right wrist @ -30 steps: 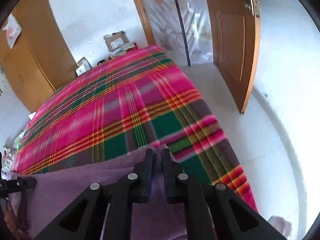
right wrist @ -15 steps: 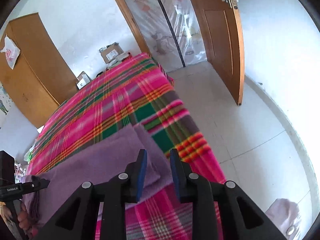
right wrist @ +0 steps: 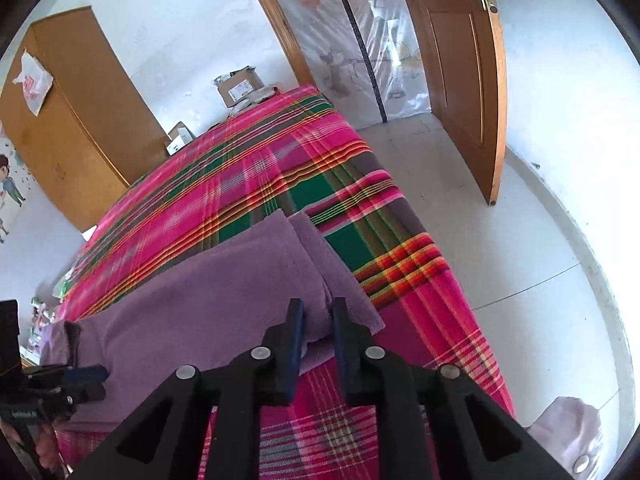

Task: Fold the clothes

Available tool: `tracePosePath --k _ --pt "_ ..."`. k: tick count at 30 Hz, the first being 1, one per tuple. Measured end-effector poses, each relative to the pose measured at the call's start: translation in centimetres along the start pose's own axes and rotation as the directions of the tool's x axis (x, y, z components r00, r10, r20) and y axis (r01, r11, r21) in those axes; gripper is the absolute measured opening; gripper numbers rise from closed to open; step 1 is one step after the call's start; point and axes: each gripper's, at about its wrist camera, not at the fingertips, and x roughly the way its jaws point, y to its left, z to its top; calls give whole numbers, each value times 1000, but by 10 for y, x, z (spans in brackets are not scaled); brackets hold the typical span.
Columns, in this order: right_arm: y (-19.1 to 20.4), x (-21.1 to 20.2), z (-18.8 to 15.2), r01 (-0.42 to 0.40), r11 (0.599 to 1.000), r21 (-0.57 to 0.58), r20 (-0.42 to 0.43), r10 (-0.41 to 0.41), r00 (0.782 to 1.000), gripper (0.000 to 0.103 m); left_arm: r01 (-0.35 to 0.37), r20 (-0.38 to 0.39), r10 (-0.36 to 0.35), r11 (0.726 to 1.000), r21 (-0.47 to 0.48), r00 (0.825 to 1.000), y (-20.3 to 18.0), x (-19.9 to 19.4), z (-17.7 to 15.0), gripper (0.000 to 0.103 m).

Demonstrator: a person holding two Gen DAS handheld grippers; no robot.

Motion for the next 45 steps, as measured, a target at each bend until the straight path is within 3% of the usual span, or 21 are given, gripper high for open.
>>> tracePosePath --k 4,9,19,22,26,31,43,45 --pt "-1 -7 -1 -4 1000 6 26 4 1000 7 -36 -4 36 998 43 999 -8 3 -2 42" --pt "-2 -21 4 -23 1000 17 50 22 998 7 50 -44 -49 999 15 998 -5 3 -5 42" --pt "2 -1 -6 86 996 -1 18 -86 996 8 81 -62 -80 997 14 995 -5 7 -2 42" --pt "-2 -3 -6 78 997 28 26 -79 997 13 83 -62 -82 996 17 995 -7 8 0 42" --pt "-7 -5 -6 67 996 66 36 -69 997 38 98 -59 -97 995 11 994 -5 7 4 42" --pt "-13 -7 -6 52 992 113 50 -58 997 47 95 -44 -95 995 7 995 -4 6 10 42" --pt "4 -1 -9 139 990 25 61 -140 988 50 84 -37 -85 996 -22 996 4 8 14 42" --pt "7 0 -10 156 988 4 64 -156 986 45 80 -36 -80 997 -17 996 3 8 14 42"
